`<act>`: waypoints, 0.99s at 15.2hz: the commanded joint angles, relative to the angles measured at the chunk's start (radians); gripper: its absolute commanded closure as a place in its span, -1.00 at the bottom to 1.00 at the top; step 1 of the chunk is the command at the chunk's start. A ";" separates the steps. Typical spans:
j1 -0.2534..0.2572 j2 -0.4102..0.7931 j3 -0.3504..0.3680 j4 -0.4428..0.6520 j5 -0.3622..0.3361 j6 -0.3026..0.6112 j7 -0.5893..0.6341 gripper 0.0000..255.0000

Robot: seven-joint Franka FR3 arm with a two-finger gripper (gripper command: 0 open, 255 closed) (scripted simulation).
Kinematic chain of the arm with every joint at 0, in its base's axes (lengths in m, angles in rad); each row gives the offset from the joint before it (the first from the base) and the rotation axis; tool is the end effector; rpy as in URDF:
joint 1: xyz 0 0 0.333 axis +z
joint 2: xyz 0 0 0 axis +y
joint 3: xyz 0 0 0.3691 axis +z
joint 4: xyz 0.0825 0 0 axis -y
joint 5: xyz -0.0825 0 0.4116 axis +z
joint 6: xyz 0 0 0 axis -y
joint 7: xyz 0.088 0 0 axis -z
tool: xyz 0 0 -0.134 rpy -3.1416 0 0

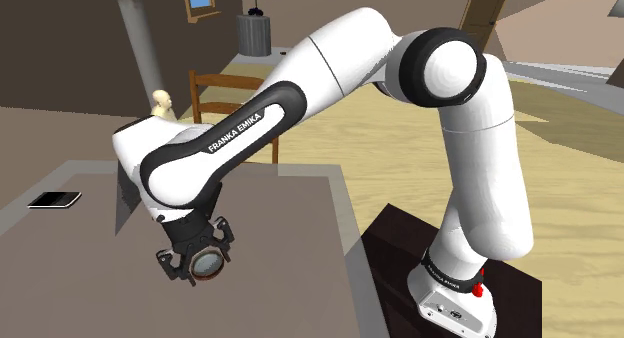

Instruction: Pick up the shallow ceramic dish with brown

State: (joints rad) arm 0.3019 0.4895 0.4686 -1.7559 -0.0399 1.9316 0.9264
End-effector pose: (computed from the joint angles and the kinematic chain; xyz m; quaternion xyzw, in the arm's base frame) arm 0.4964 0.4407 0.3030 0.9843 -0.0771 -0.1544 0.0367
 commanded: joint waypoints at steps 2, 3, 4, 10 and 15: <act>0.000 0.000 0.000 0.000 0.000 0.001 0.000 1.00; 0.000 0.000 0.000 -0.001 0.000 0.001 0.000 1.00; 0.000 0.000 0.000 0.000 0.000 0.001 0.000 1.00; -0.006 -0.033 0.008 0.021 0.013 -0.052 -0.002 1.00; -0.011 -0.063 0.015 0.049 0.026 -0.107 -0.002 1.00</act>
State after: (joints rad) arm 0.2902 0.4303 0.4817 -1.7167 -0.0162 1.8381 0.9229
